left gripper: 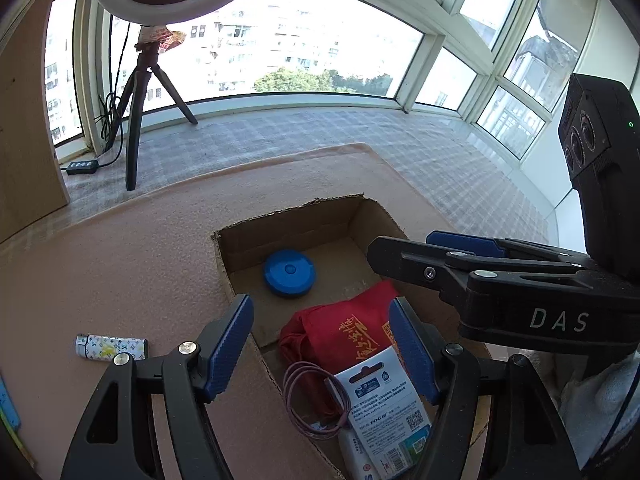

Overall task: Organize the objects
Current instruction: 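Move the left tool toward the green tube and blue phone stand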

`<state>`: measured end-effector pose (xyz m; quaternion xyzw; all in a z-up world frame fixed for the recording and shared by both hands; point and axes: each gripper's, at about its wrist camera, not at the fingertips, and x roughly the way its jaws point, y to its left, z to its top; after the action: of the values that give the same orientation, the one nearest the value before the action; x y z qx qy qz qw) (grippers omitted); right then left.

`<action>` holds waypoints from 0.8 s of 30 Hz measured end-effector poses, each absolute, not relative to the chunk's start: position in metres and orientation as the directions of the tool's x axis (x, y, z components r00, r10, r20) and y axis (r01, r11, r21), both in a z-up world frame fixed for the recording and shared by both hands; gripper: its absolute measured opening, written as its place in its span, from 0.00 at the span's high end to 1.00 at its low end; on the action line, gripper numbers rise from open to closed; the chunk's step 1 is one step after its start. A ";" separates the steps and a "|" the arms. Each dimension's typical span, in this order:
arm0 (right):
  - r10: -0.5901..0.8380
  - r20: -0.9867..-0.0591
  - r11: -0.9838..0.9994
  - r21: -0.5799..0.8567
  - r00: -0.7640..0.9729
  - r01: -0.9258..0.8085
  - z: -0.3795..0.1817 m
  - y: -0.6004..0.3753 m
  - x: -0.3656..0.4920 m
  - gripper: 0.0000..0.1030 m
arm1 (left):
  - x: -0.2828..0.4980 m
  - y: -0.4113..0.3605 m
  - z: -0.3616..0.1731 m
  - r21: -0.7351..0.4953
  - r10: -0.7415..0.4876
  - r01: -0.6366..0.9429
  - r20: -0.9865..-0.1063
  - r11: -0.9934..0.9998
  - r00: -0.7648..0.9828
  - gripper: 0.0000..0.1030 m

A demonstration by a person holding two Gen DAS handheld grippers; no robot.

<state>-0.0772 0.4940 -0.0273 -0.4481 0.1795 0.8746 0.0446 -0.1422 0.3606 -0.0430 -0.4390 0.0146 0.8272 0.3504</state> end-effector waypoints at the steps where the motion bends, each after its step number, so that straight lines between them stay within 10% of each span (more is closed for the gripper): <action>1: -0.084 -0.799 -0.932 0.275 -0.596 -0.237 -0.027 0.492 -0.077 0.35 | -0.142 0.355 -0.043 -0.284 0.564 -0.586 -0.737 -0.759 -0.373 0.29; 24: -0.256 -0.790 -0.934 0.350 -0.557 -0.067 -0.025 0.350 -0.071 0.35 | -0.175 0.077 -0.067 -0.238 0.241 -0.073 -0.818 -0.968 -0.522 0.29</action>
<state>-0.0705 0.3497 -0.0247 -0.4673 0.1729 0.8653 -0.0546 -0.1755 0.0769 -0.0671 -0.4802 -0.0874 0.8681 0.0904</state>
